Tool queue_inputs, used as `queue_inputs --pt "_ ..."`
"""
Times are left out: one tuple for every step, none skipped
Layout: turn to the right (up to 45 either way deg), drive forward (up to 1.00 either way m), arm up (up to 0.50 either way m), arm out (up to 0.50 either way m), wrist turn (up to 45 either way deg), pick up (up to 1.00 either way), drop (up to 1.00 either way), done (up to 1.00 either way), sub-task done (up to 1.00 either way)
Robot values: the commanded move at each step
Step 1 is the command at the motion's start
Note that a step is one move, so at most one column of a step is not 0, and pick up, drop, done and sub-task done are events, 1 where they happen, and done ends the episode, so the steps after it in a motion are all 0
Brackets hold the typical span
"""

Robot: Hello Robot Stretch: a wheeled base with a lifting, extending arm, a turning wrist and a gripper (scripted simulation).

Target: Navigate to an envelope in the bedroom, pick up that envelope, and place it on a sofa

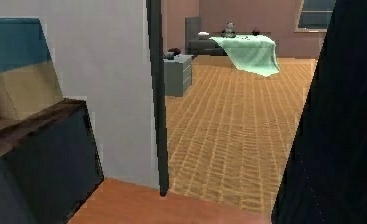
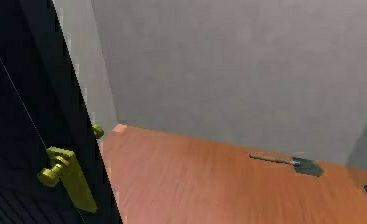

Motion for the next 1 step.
queue_inputs --pt "3.0 0.00 0.00 0.00 0.0 0.00 0.00 0.00 0.00"
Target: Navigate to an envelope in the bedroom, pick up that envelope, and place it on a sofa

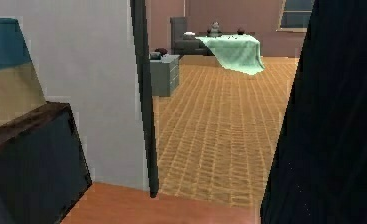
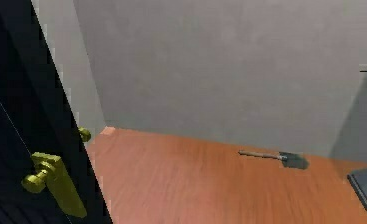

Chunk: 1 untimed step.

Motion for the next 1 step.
queue_inputs --pt "0.0 0.20 0.00 0.00 0.0 0.00 0.00 0.00 0.00"
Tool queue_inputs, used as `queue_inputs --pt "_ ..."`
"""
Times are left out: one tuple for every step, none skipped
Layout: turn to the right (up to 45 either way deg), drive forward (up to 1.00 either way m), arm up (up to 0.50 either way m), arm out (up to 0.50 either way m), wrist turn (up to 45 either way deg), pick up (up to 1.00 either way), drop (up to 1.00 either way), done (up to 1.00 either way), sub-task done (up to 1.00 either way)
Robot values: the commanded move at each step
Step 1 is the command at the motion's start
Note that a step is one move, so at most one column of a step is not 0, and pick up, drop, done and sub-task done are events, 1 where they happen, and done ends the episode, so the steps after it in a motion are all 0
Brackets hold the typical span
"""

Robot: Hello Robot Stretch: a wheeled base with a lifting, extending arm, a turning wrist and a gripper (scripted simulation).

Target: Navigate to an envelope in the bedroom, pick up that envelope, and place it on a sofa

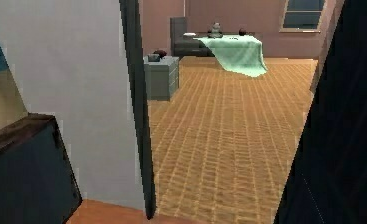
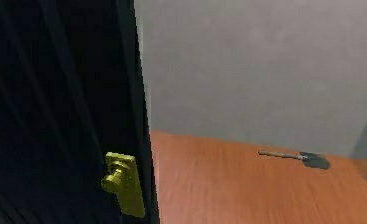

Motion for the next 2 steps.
queue_inputs --pt "3.0 0.00 0.00 0.00 0.0 0.00 0.00 0.00 0.00" --pt "3.0 0.00 0.00 0.00 0.0 0.00 0.00 0.00 0.00"
